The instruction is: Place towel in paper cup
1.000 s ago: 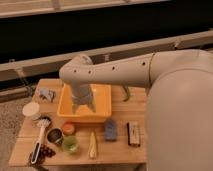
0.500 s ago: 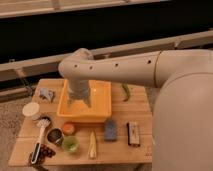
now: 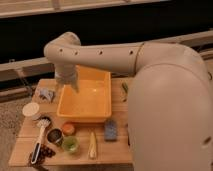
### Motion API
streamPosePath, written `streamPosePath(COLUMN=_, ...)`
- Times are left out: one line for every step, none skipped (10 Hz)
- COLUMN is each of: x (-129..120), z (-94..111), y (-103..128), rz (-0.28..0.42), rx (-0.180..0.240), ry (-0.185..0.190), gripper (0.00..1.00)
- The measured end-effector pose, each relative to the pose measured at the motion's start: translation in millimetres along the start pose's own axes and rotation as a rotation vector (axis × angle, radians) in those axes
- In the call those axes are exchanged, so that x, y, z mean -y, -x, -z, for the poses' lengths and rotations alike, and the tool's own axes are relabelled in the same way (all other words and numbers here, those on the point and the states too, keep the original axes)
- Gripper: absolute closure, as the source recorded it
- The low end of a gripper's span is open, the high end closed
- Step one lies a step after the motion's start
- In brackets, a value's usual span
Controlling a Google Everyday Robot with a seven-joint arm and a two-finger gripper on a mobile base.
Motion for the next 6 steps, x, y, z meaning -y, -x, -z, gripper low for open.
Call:
streamPosePath(x=-14, z=-4, y=14, rz=0.029, rx=0.017, ry=-0.004, gripper=0.35)
streamPosePath(x=-28, z=-8, y=28, rz=0.062, rx=0.039, ry=-0.009, gripper=0.35)
streamPosePath(x=-39, z=-11, y=38, rz=0.089, rx=0.055, ry=-0.014, gripper=0.35)
streamPosePath(x=-53, z=-17, y=49, rz=0.124, rx=0.071, ry=-0.019, gripper=0.35)
streamPosePath(x=-66, z=-25, y=62, rz=0.164, rx=0.083, ry=-0.026, gripper=0.35)
streamPosePath(x=-76, z=-34, y=72, rz=0.195, rx=0.086, ry=-0.032, gripper=0.35)
